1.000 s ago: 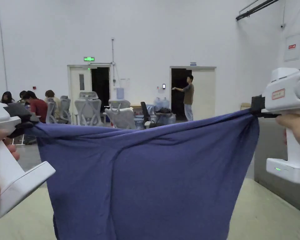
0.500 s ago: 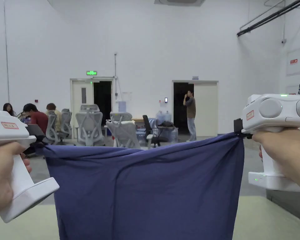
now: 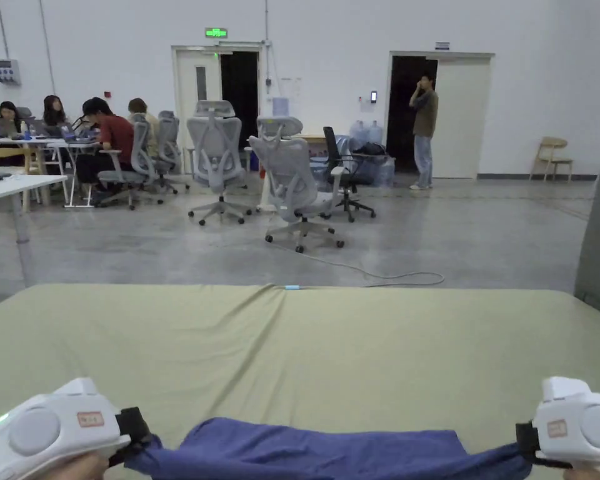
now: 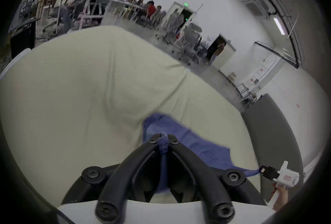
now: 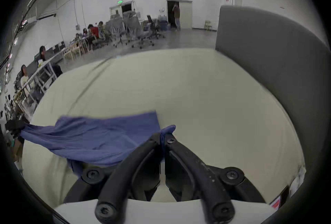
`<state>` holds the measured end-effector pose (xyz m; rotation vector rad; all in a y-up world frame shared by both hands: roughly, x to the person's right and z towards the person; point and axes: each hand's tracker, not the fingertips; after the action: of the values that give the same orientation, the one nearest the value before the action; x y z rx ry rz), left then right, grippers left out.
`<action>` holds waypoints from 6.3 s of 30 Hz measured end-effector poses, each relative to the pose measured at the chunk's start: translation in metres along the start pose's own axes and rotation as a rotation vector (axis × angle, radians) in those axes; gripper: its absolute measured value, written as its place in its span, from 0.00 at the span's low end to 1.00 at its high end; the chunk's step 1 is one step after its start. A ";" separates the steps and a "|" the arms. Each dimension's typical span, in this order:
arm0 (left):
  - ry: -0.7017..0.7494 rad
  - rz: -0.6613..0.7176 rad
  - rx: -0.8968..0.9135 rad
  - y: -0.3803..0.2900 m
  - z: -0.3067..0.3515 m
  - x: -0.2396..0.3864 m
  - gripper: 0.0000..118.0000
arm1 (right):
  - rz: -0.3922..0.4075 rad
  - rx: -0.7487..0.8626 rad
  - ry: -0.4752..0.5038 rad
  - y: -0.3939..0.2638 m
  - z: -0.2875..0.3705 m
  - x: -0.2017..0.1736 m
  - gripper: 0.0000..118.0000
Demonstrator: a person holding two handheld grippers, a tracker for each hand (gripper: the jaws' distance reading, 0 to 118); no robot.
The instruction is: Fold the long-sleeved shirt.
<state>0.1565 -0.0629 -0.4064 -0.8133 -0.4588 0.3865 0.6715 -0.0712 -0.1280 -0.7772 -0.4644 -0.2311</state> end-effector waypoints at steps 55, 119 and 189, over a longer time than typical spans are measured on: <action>0.304 -0.277 -0.221 -0.171 0.031 -0.087 0.77 | 0.072 -0.090 0.031 -0.268 0.203 -0.069 0.04; -0.376 -0.166 0.688 0.154 0.379 0.164 0.00 | 0.022 0.858 0.012 0.144 0.453 -0.097 0.02; 0.089 -0.259 -0.484 -0.310 0.250 -0.074 0.00 | 0.129 -0.330 -0.049 -0.364 0.213 0.002 0.02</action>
<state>0.0101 -0.1439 -0.0377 -1.2171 -0.5757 -0.0071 0.4726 -0.1705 0.2303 -1.1337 -0.4252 -0.1705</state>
